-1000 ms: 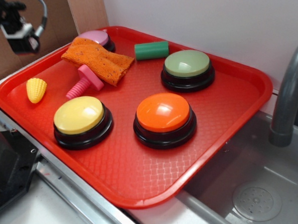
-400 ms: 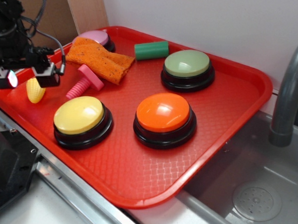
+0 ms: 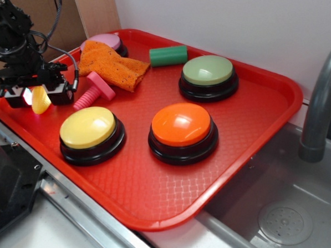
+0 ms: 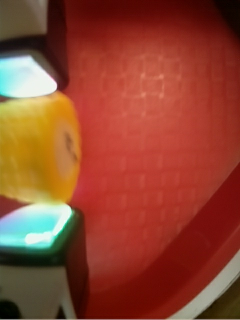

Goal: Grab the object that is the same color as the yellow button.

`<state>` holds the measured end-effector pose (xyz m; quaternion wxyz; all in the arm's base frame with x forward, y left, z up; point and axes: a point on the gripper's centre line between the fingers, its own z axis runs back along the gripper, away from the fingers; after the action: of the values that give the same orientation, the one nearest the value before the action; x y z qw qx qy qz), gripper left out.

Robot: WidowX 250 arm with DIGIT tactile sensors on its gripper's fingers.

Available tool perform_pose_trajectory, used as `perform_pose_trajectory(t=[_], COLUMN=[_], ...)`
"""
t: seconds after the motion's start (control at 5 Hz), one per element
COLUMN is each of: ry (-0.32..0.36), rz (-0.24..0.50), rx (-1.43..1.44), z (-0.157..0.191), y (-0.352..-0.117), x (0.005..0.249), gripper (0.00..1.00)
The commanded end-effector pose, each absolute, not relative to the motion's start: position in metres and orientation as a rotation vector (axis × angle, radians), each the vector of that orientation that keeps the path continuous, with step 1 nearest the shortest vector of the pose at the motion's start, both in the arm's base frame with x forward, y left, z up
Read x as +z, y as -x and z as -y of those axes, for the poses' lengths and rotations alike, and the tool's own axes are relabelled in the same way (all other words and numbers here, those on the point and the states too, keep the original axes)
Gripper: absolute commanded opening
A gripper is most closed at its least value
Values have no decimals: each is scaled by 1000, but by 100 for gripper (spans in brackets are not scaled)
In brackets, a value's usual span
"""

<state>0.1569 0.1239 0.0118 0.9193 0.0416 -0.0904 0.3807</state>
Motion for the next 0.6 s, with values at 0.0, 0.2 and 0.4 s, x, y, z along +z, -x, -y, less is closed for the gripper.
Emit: perform_pose_trajectory(t=[0.0, 0.2, 0.4], ry=[-93, -95, 20], rz=[143, 165, 195], rx=[721, 654, 505], z=[-126, -118, -73], y=[-152, -159, -185], x=[31, 56, 106], gripper=[0, 0, 0])
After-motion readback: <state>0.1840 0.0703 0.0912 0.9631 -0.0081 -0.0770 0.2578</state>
